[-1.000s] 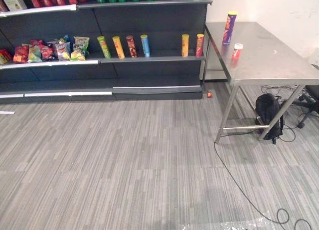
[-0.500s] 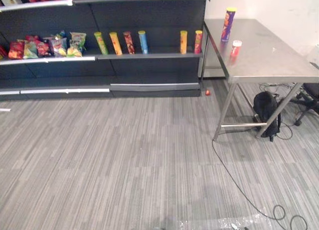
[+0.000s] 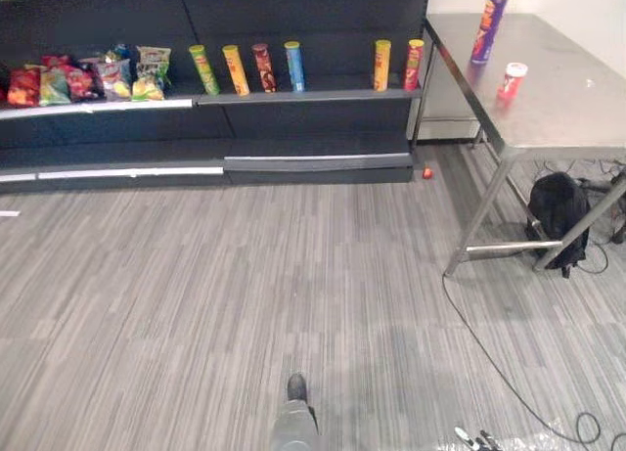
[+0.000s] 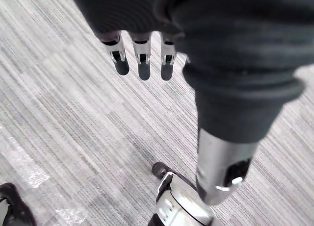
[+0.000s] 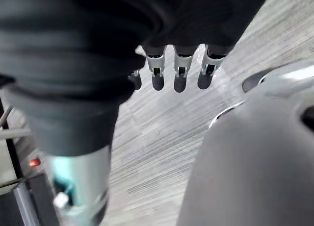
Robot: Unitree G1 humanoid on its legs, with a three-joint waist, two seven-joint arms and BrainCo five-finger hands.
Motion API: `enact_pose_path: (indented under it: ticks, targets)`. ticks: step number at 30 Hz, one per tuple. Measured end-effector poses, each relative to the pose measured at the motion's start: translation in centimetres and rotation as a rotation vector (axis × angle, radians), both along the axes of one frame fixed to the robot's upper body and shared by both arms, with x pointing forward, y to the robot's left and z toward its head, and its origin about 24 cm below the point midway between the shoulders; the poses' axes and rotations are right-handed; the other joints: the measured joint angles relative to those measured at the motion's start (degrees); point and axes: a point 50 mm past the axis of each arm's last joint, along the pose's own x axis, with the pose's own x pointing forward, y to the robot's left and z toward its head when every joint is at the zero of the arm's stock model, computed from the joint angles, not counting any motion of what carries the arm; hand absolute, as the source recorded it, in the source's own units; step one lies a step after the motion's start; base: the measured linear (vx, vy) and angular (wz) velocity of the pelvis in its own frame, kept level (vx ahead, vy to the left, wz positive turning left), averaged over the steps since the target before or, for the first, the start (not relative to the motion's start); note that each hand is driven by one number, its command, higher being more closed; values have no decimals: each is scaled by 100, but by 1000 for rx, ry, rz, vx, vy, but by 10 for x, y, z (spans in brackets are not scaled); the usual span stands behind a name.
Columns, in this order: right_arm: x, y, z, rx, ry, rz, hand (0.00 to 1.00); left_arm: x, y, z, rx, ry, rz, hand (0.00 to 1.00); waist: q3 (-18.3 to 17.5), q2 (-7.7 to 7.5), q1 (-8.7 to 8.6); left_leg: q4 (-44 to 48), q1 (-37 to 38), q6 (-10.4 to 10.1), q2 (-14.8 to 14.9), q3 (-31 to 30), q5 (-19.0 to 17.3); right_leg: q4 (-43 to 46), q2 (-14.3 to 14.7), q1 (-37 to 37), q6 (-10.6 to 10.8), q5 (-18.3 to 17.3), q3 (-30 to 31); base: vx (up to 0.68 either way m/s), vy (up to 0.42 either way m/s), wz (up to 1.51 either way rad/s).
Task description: Put the gum and the chips on the shelf.
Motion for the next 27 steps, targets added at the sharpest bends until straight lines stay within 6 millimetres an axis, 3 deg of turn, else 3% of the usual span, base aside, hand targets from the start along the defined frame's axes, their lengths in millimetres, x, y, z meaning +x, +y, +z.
enact_pose_path:
  ticks: [1, 2, 4, 6, 7, 8, 9, 11, 12, 14, 15, 17, 18, 19, 21, 22, 23, 24, 25, 27]
  targets:
    - [3, 5, 0, 7, -11, 4, 0, 3, 6, 0, 10, 8, -35, 0, -43, -82, 3, 225, 2, 70, -107, 27, -263, 277, -82, -107, -11, 260, 28, 409, 278, -23]
    - [4, 6, 0, 8, -16, -3, 0, 4, 9, 1, 10, 12, -44, 0, -61, -113, 5, 252, 65, 127, -187, 86, -338, 427, -142, -161, 31, 419, 110, 380, 314, -11]
    - [4, 5, 1, -7, -27, 5, 0, 6, 11, 0, 7, 16, -58, 0, -121, -177, 9, 123, 470, 286, -383, 316, -550, 1271, -361, -462, -80, 937, 468, 336, 312, -23]
    - [3, 2, 1, -13, -30, -6, 0, 7, 13, 1, 12, 30, -107, 0, -152, -161, -33, -219, 967, 487, -706, 464, -679, 2556, -745, -1023, -339, 1776, 496, 334, 290, -3]
    - [0, 1, 1, -16, -22, -9, 0, 10, 12, 1, 11, 26, -119, 0, -155, -210, -97, -410, 1155, 552, -878, 447, -717, 2938, -924, -1188, -365, 2326, 387, 325, 221, 30]
    - [-4, 0, 1, -20, -17, -17, 0, 18, 12, 0, 15, 9, -140, 0, -187, -72, -168, -656, 1405, 619, -1003, 425, -749, 3528, -1005, -1441, -387, 2525, 385, 319, 208, 27]
    - [-4, 0, 1, -23, -23, -17, 0, 21, 13, 1, 25, 9, -160, 0, -198, -79, -184, -758, 1508, 662, -1030, 420, -765, 3883, -965, -1633, -323, 2224, 342, 294, 174, 12]
    - [-3, 3, 1, -19, -29, -13, 0, 29, 20, 3, 62, -1, -176, 0, -224, -97, -252, -1171, 1899, 740, -1054, 406, -780, 4422, -677, -2191, -451, 1011, -434, 276, 110, 0]
    - [-3, 3, 2, -19, -32, -10, 0, 35, 21, 3, 69, -19, -179, 0, -228, -104, -264, -1282, 1992, 745, -1044, 405, -781, 4322, -565, -2302, -458, 799, -639, 310, 46, 1]
    - [-1, 2, 2, -24, -38, 2, 0, 51, 21, 4, 81, -65, -182, 0, -221, -60, -310, -1530, 2236, 763, -900, 404, -819, 3321, -20, -2704, -560, 414, -1218, 400, -38, -2]
    - [-2, 1, 2, -25, -37, 4, 0, 57, 20, 4, 86, -80, -184, 0, -203, -43, -312, -1549, 2287, 753, -840, 403, -853, 3060, 114, -2805, -574, 409, -1281, 425, -109, -1]
    - [-4, 0, 3, -33, -44, 2, 0, 80, 18, 7, 113, -155, -181, 0, -135, 110, -320, -1587, 2541, 524, -479, 367, -1111, 1944, 645, -3259, -468, 591, -1323, 399, -142, 7]
    - [-4, -1, 4, -38, -53, 0, 0, 88, 16, 9, 117, -187, -178, 0, -124, 136, -330, -1586, 2590, 462, -401, 308, -1184, 1557, 723, -3356, -468, 776, -1296, 453, -188, 30]
    - [-6, 0, 5, -40, -65, -6, 0, 106, 11, 12, 120, -253, -181, 0, -124, 140, -333, -1586, 2661, 329, -296, 227, -1340, 758, 794, -3486, -449, 1224, -1116, 384, -184, 39]
    - [-12, 4, 4, -32, -57, -7, 0, 127, 2, 17, 107, -358, -168, 0, -138, 39, -353, -1477, 2934, 136, -297, -55, -1721, -99, 654, -3465, -170, 1764, -669, 554, -305, 67]
    - [-15, 2, 4, -36, -50, -14, 0, 132, -3, 18, 96, -382, -171, 0, -140, 64, -353, -1414, 3077, 126, -238, -69, -1844, 134, 657, -3419, -274, 2130, -691, 617, -339, 66]
    - [-12, -5, 6, -55, -60, -7, 0, 138, -15, 18, 68, -409, -183, 0, -128, 222, -382, -1281, 3180, 156, -84, -63, -1839, 662, 682, -3474, -383, 2080, -773, 622, -338, 38]
    - [-8, -10, 8, -70, -71, -3, 0, 140, -29, 18, 34, -433, -185, 0, -156, 308, -408, -1107, 3237, 215, -1, -26, -1676, 1140, 708, -3509, -774, 1675, -850, 554, -309, 35]
    - [-1, -13, 10, -84, -92, 0, 0, 141, -38, 18, 15, -446, -182, 0, -209, 426, -434, -936, 3247, 206, 93, -32, -1431, 1367, 732, -3444, -798, 1370, -931, 543, -301, 21]
    - [6, -14, 13, -95, -112, 10, 0, 140, -38, 17, 12, -441, -183, 0, -230, 444, -459, -350, 3150, 242, 195, -38, -1115, 1522, 776, -3256, -796, 1016, -1004, 513, -254, 10]
